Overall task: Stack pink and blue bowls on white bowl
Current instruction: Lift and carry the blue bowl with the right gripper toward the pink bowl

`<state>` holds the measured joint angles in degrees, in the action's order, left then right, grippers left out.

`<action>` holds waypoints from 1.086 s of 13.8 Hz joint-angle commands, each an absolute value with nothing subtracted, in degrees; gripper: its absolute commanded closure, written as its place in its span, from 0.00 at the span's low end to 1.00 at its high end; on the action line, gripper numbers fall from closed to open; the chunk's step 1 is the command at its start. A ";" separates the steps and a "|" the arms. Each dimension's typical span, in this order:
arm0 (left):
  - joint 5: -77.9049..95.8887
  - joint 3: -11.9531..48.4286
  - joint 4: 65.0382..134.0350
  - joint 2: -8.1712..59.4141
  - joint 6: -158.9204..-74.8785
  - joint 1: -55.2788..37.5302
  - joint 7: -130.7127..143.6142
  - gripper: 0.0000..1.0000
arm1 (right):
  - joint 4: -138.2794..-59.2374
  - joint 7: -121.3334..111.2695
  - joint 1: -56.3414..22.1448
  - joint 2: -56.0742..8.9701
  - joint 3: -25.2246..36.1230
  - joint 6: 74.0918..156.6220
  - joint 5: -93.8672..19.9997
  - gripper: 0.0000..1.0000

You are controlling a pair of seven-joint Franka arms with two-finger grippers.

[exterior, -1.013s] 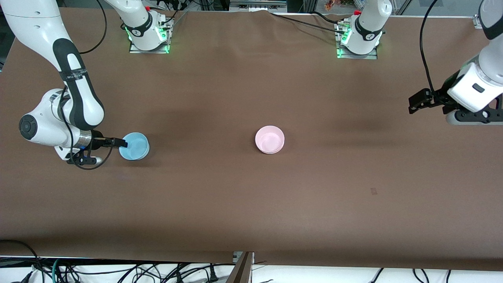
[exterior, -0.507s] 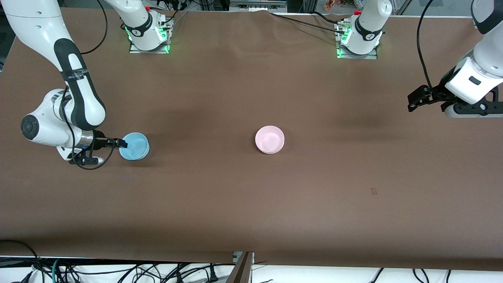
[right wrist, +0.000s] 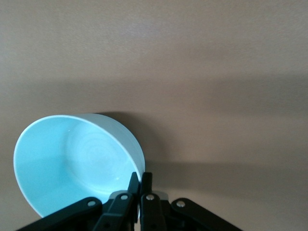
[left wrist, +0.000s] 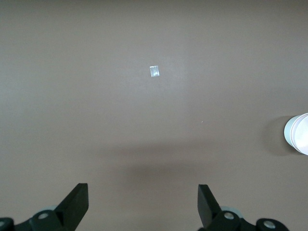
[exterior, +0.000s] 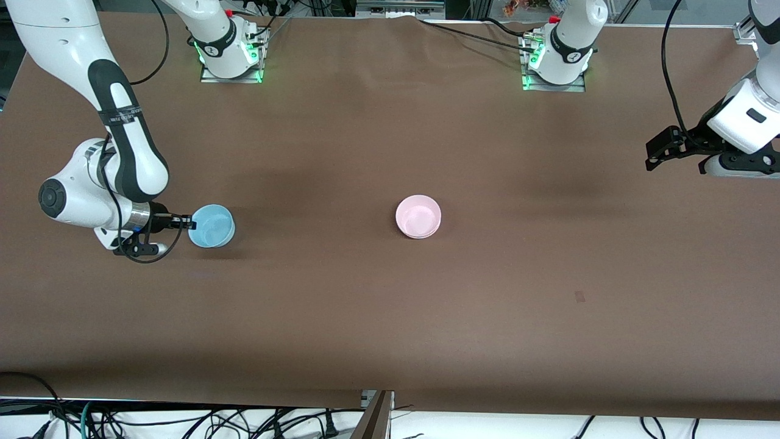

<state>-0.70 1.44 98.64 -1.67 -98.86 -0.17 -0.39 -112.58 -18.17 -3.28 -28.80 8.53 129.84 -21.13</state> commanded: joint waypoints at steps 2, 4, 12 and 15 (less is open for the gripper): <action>-0.70 1.40 95.80 -0.53 -94.14 -0.70 -1.15 0.00 | -112.07 -19.69 -3.60 -26.72 8.00 128.24 -24.08 1.00; -1.58 1.93 95.54 -0.27 -93.78 -0.79 -0.44 0.00 | -106.99 -19.43 -3.60 -26.37 6.34 122.29 -23.99 1.00; -1.76 2.99 94.92 0.18 -93.52 -0.79 -0.53 0.00 | -100.99 0.84 -8.33 -26.81 -6.58 122.07 -27.33 1.00; -1.76 2.99 94.75 0.18 -93.52 -0.44 -0.62 0.00 | -100.11 11.04 -15.27 -26.89 -6.85 126.11 -27.42 1.00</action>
